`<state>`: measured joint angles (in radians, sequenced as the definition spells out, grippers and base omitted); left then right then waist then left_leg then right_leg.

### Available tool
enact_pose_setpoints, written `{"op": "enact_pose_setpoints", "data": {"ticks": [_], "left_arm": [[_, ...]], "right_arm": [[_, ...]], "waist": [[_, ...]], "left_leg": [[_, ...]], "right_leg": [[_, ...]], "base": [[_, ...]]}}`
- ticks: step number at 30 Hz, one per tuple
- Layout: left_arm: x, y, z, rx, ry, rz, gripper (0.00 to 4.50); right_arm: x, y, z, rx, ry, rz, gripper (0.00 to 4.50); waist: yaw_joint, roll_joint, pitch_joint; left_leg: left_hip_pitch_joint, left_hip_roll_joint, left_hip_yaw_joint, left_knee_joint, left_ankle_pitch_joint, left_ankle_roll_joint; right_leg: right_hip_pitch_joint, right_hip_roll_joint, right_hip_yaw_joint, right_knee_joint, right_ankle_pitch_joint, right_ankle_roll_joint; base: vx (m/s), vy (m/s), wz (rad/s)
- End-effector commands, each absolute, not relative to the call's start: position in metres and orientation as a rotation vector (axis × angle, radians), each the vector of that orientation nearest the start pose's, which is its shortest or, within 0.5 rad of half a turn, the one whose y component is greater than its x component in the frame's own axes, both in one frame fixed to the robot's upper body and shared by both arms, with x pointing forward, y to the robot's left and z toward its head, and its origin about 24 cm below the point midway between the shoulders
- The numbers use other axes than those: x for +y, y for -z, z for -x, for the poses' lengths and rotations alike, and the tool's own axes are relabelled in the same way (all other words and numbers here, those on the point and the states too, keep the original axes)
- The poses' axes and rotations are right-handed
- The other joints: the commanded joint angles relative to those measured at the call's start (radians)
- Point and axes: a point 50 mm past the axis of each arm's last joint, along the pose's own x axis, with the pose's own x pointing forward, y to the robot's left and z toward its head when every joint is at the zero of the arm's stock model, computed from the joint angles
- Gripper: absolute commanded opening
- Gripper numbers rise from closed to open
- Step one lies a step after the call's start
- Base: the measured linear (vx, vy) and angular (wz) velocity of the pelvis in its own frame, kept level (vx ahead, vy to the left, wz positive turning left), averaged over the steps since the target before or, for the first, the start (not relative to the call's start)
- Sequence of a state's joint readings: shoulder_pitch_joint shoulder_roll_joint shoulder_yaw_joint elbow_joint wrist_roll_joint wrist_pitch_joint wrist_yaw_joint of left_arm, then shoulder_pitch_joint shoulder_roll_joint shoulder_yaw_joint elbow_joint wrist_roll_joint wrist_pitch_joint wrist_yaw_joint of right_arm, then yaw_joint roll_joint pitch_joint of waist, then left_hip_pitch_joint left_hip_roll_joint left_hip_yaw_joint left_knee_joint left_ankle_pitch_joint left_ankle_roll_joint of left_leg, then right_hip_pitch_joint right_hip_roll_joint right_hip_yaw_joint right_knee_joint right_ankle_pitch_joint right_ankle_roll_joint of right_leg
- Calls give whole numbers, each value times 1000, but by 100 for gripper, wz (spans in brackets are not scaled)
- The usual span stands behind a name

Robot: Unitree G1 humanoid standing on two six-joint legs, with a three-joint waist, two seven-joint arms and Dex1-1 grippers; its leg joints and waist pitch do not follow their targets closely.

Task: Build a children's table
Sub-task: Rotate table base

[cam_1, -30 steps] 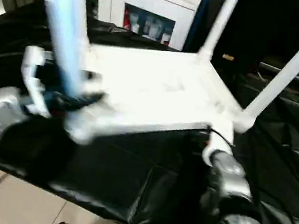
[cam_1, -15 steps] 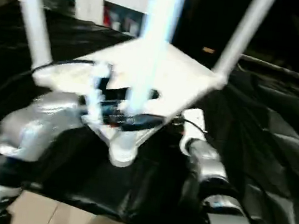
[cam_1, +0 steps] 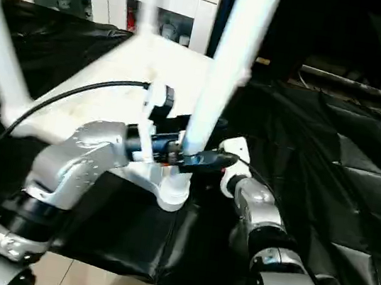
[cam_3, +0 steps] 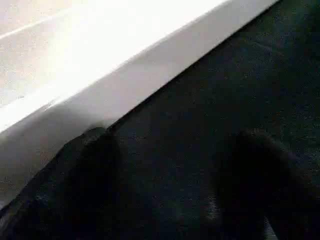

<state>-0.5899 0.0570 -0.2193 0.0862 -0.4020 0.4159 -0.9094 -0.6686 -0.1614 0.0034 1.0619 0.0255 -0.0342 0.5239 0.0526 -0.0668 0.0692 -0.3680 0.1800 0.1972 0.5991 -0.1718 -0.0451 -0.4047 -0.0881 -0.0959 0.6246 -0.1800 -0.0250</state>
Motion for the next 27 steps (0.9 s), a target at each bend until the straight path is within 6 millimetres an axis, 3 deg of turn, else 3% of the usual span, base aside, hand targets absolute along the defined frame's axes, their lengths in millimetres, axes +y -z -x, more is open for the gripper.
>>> {"op": "enact_pose_setpoints", "data": {"ticks": [1, 12, 17, 19, 21, 24, 25, 26, 27], "left_arm": [[4, -156, -289, -84, 1451, 127, 447], [18, -142, -322, -59, 1187, -76, 447], [23, -140, -329, -82, 1117, -123, 447], [24, -141, -328, -88, 1120, -115, 447], [29, -145, -317, -101, 1228, -42, 447], [36, -143, -306, -67, 1349, -8, 447], [40, -140, -302, -43, 1388, -18, 447], [58, -126, -292, 66, 1486, -110, 447], [64, -121, -289, 108, 1509, -139, 447]], "right_arm": [[-107, -15, -343, 349, -725, 81, 448], [-150, -24, -357, 341, -499, 147, 448], [-180, -37, -361, 289, -422, 129, 448], [-184, -39, -362, 279, -417, 120, 448], [-198, -48, -361, 250, -429, 95, 448], [-206, -51, -358, 241, -474, 114, 448], [-209, -52, -357, 246, -493, 129, 448], [-217, -52, -351, 267, -557, 193, 448], [-220, -51, -348, 275, -577, 213, 448]], "waist": [[15, 2, -70], [24, 0, -73], [41, 6, -74], [46, 7, -73], [45, 9, -72], [45, 6, -72], [47, 11, -73], [47, 12, -72], [44, 12, -71]], "left_leg": [[7, 58, -31, -73, -279, 8], [7, 56, -30, -72, -248, 17], [10, 57, -26, -70, -231, 25], [10, 55, -26, -70, -242, 22], [8, 54, -28, -71, -263, 19], [8, 56, -26, -68, -254, 26], [9, 55, -27, -68, -254, 26], [10, 59, -29, -72, -262, 30], [8, 59, -29, -74, -263, 30]], "right_leg": [[52, -78, 61, -92, -320, -184], [53, -78, 62, -88, -281, -178], [54, -77, 62, -83, -220, -200], [54, -77, 61, -85, -236, -199], [57, -79, 60, -90, -275, -190], [55, -78, 60, -86, -263, -209], [54, -78, 59, -85, -264, -210], [53, -75, 59, -85, -267, -209], [53, -73, 59, -83, -266, -205]], "base": [[0, 0, 0], [0, 0, 0], [0, 0, 0], [0, 0, 0], [0, 0, 0], [0, 0, 0], [0, 0, 0], [0, 0, 0], [0, 0, 0]]}}
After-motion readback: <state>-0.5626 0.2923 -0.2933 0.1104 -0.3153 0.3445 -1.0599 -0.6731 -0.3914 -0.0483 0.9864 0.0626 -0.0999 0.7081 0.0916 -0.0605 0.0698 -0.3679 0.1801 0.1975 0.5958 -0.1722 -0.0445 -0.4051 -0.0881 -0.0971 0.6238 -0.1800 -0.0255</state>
